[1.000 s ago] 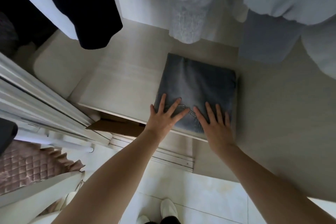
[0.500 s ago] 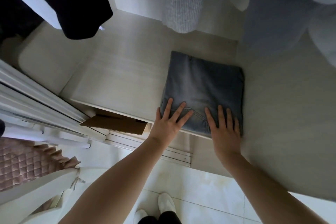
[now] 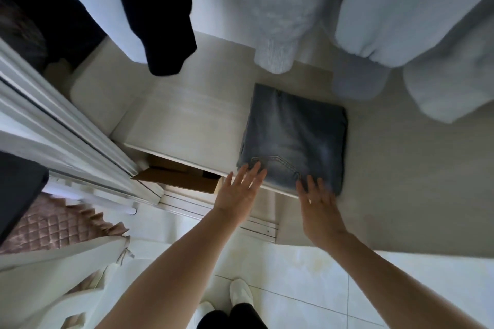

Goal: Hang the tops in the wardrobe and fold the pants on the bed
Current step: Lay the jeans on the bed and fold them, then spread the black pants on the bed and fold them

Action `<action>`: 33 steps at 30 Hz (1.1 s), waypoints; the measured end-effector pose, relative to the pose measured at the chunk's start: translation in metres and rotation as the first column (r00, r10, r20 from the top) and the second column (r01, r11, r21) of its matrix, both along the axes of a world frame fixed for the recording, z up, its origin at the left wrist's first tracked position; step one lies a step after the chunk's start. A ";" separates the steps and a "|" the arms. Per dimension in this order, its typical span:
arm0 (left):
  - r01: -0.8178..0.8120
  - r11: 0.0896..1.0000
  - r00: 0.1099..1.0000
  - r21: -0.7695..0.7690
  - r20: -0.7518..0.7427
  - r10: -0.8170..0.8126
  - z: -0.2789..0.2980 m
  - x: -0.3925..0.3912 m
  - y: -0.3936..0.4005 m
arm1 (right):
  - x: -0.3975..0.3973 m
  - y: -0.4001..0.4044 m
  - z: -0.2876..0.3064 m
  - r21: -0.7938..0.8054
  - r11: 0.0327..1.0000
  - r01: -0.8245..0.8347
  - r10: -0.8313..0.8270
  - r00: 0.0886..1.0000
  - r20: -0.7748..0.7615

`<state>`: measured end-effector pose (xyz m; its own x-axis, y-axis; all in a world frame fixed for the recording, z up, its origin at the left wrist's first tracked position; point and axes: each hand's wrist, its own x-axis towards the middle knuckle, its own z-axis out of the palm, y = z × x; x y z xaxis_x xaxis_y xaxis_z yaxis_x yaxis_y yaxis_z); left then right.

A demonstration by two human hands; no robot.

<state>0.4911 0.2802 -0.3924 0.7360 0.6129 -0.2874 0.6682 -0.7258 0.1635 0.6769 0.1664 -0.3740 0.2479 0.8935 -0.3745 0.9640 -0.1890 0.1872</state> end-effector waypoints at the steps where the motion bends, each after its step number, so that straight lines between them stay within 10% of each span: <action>1: -0.057 0.998 0.996 -0.022 0.070 0.058 0.008 -0.009 -0.007 | -0.007 -0.005 0.011 -0.031 0.998 -0.060 0.060 0.998 -0.012; 8: -0.315 0.927 0.791 -0.204 0.483 0.375 0.116 -0.097 -0.064 | -0.102 -0.010 0.136 0.110 0.918 -0.380 0.394 0.901 -0.178; 12: -0.475 0.834 0.633 -0.279 0.550 0.545 0.178 -0.150 -0.109 | -0.171 -0.015 0.191 0.389 0.865 -0.318 0.456 0.822 -0.342; 20: -0.756 0.611 0.263 -0.235 0.746 0.612 0.275 -0.259 -0.216 | -0.302 -0.034 0.243 0.449 0.842 -0.297 0.537 0.533 -0.654; 24: -0.957 0.289 0.226 0.034 0.712 0.665 0.286 -0.318 -0.254 | -0.340 -0.037 0.255 0.412 0.879 -0.239 0.476 0.463 -0.748; 30: -0.882 -0.458 -0.470 -0.106 0.260 0.844 0.270 -0.397 -0.310 | -0.382 -0.023 0.268 0.217 0.976 -0.038 0.208 0.476 -0.855; 33: -0.707 -0.618 -0.696 -0.343 0.186 0.693 0.253 -0.430 -0.340 | -0.388 -0.025 0.271 0.160 0.987 -0.025 0.151 0.495 -0.855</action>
<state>0.0607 -0.0597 -0.1394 -0.9107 0.2381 -0.3376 0.0284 0.8513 0.5240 0.2893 0.1417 -0.1034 -0.2250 0.9407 -0.2537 0.6449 -0.0514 -0.7625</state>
